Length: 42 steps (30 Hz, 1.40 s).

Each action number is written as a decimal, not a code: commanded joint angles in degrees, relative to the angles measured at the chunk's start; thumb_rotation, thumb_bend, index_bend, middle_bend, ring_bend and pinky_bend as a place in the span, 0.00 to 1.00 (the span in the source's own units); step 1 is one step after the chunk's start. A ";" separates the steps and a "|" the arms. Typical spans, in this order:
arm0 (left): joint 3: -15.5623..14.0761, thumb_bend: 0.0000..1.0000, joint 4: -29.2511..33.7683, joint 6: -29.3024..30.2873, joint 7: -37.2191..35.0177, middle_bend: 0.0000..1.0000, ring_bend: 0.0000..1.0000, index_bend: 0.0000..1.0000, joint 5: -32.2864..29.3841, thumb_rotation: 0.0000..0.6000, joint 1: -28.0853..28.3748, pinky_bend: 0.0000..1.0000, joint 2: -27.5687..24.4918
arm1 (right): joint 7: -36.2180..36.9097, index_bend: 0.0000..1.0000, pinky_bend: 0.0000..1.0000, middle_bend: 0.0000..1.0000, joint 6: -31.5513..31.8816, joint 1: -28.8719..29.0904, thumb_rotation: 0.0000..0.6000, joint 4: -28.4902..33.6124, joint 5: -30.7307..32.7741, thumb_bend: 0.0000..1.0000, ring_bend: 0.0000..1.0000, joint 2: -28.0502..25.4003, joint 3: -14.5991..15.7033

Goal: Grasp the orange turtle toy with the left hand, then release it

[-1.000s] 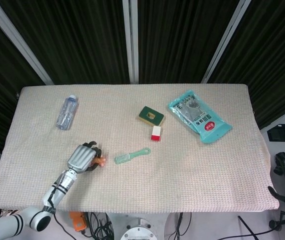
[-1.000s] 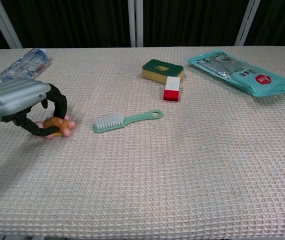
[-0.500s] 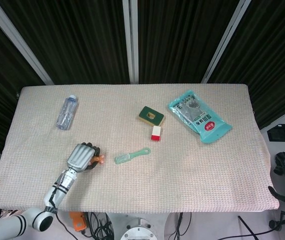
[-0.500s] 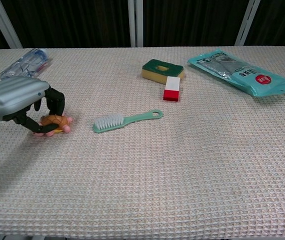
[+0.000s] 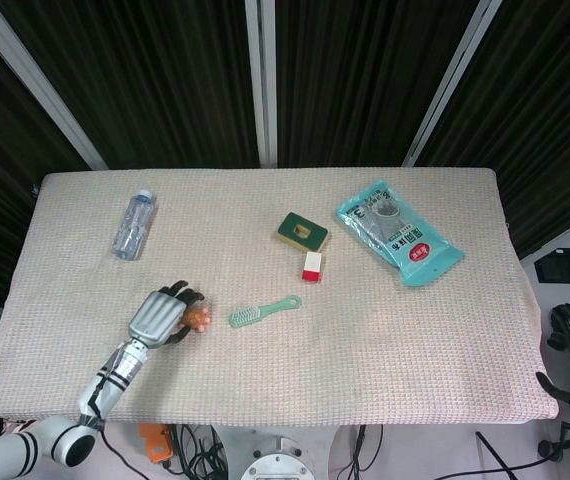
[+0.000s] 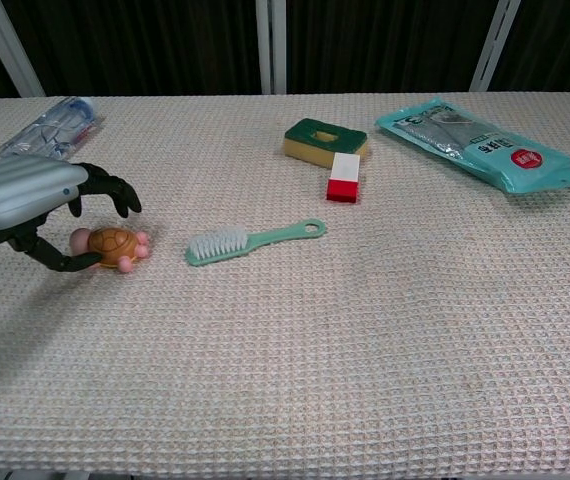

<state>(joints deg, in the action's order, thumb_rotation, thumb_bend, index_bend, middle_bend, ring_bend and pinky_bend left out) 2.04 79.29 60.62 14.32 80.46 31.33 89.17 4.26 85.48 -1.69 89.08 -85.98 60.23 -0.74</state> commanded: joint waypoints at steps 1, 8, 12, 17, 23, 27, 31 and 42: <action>0.28 0.30 -0.68 -0.09 0.12 0.40 0.17 0.37 -0.54 1.00 -0.02 0.40 0.56 | -0.06 0.00 0.00 0.00 0.00 -0.01 1.00 0.02 0.04 0.13 0.00 0.00 -0.01; 0.85 0.32 -2.82 1.25 -1.24 0.66 0.40 0.62 -0.15 1.00 -0.18 0.56 2.31 | 0.10 0.00 0.00 0.00 -0.40 0.07 1.00 -0.18 0.37 0.13 0.00 0.05 -0.03; 0.86 0.34 -3.66 1.35 -1.62 0.72 0.46 0.69 0.12 1.00 -0.10 0.58 2.85 | 0.35 0.00 0.00 0.00 -0.45 0.07 1.00 -0.31 0.38 0.13 0.00 0.07 -0.02; 0.98 0.36 -3.82 1.83 -1.31 0.73 0.46 0.69 -0.03 1.00 -0.32 0.58 3.15 | 0.56 0.00 0.00 0.00 -0.11 -0.11 1.00 -0.47 0.36 0.13 0.00 0.00 -0.04; 0.20 0.25 -2.12 1.73 -1.21 0.35 0.18 0.31 0.66 1.00 -0.54 0.40 1.39 | 0.60 0.00 0.00 0.00 0.05 -0.11 1.00 -0.33 0.27 0.13 0.00 -0.11 -0.12; 0.08 0.21 0.30 4.11 -0.38 0.05 0.00 0.11 1.51 1.00 -1.53 0.18 -0.64 | 0.41 0.00 0.00 0.00 0.09 0.03 1.00 0.06 0.11 0.13 0.00 -0.21 -0.22; 0.15 0.18 3.07 7.33 0.94 0.00 0.00 0.09 1.74 1.00 -3.26 0.10 -3.22 | 0.20 0.00 0.00 0.00 0.35 0.08 1.00 0.59 -0.22 0.13 0.00 -0.30 -0.25; -4.98 0.16 7.75 27.01 -9.42 0.00 0.00 0.09 4.12 1.00 -18.92 0.09 -14.39 | -1.76 0.00 0.00 0.00 1.08 0.25 1.00 3.38 -0.83 0.13 0.00 -0.48 -0.50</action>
<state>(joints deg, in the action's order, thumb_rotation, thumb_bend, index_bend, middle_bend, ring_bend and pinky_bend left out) -0.54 86.82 82.74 10.49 83.61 17.44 78.41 2.87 86.57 -1.55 92.14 -86.62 59.67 -1.25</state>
